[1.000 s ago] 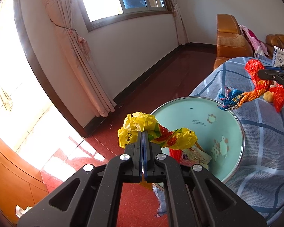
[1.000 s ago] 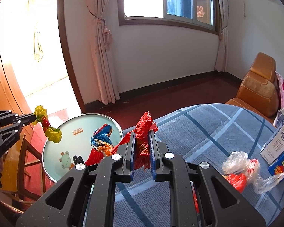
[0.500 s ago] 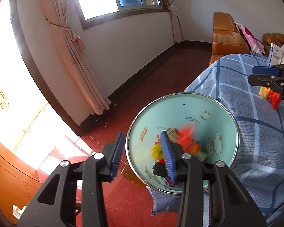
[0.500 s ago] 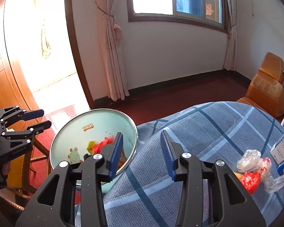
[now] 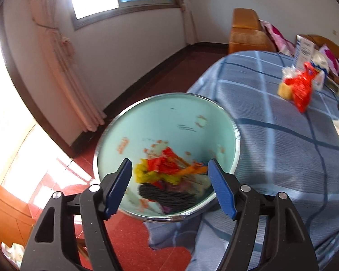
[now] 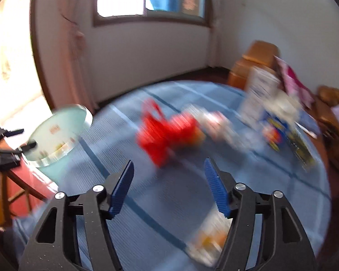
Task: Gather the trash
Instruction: 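Move both open grippers back over the table trash, then grasp the white snack packet with the right gripper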
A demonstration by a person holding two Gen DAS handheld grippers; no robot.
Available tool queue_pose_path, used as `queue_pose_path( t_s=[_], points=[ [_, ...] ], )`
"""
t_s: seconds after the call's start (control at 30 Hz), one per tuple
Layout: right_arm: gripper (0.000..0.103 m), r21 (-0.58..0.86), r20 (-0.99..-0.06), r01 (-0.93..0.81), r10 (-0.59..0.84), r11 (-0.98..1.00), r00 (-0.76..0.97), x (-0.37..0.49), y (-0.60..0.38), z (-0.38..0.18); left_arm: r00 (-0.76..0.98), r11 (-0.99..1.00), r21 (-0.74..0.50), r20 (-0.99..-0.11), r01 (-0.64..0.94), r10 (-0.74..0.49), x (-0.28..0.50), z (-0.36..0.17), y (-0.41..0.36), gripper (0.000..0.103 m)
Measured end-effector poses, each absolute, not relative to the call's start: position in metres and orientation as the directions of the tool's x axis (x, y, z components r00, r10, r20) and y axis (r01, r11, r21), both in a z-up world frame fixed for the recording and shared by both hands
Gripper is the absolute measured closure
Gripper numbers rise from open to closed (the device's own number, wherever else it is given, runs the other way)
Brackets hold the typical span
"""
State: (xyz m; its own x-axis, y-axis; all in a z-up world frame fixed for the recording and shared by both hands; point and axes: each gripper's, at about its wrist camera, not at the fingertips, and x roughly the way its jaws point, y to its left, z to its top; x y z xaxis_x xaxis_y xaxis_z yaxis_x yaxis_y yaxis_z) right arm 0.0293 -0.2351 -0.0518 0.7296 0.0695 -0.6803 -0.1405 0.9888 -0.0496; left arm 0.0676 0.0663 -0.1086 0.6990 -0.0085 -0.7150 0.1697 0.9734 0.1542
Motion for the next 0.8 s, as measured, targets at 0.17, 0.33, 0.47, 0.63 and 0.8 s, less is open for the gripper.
queue_pose_path(
  t_s=[0.17, 0.33, 0.47, 0.63, 0.8],
  points=[
    [0.035, -0.048, -0.744, -0.082, 0.019, 0.995, 0.668, -0.005, -0.264, -0.084, 0.690, 0.965, 0.147, -0.723, 0.218, -0.046, 0.065, -0.113, 0.045, 0.029],
    [0.034, -0.078, -0.776, -0.052, -0.028, 0.996, 0.630, -0.015, -0.282, -0.100, 0.695, 0.956, 0.155, -0.716, 0.247, -0.063, 0.063, -0.110, 0.032, 0.026],
    [0.034, -0.148, -0.756, 0.041, -0.140, 0.988, 0.639, -0.017, -0.318, -0.098, 0.700, 0.957, 0.154, -0.711, 0.247, -0.066, 0.066, -0.107, 0.030, 0.025],
    [0.034, -0.156, -0.718, 0.191, -0.244, 0.969, 0.652, -0.019, -0.368, -0.079, 0.708, 0.956, 0.146, -0.702, 0.253, -0.080, 0.072, -0.103, 0.023, 0.025],
    [0.034, -0.038, -0.712, 0.156, -0.136, 0.987, 0.689, -0.023, -0.363, -0.073, 0.716, 0.949, 0.141, -0.689, 0.282, -0.110, 0.077, -0.096, 0.002, 0.025]
  ],
)
